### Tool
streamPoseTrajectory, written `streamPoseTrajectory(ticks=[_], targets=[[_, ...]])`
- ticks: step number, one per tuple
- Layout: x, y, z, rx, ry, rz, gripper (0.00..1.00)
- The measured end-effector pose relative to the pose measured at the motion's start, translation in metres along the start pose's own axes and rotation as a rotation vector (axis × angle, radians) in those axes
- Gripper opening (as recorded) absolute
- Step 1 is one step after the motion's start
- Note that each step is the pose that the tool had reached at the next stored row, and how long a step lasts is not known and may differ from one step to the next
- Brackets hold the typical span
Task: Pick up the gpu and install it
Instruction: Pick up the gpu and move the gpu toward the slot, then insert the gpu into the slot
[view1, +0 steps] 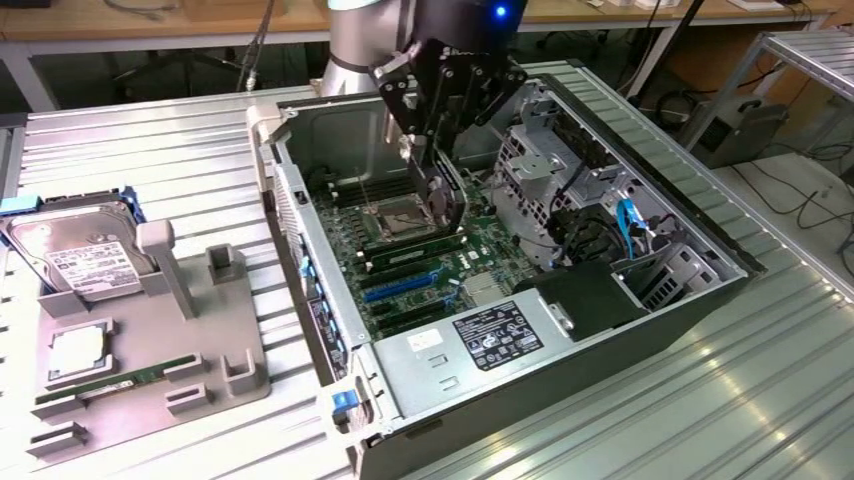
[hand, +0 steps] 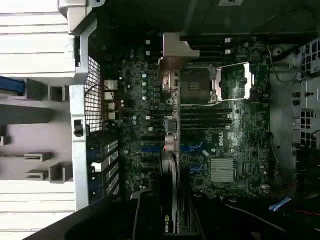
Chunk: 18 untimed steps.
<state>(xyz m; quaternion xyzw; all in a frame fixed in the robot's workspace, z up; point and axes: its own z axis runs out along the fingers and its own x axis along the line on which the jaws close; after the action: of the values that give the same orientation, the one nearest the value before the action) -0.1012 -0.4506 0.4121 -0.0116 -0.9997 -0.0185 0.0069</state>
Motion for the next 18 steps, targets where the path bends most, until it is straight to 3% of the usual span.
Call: streamPoseTrajectory(ticks=[2,3,18], targets=[[-0.03,0.0079,0.0201,0.007,0.0004,-0.016,0.26],[-0.032,0.0078,0.0224,0.007,0.0005,-0.018,0.26],[-0.035,0.0079,0.0246,0.0069,0.0012,-0.018,0.26]])
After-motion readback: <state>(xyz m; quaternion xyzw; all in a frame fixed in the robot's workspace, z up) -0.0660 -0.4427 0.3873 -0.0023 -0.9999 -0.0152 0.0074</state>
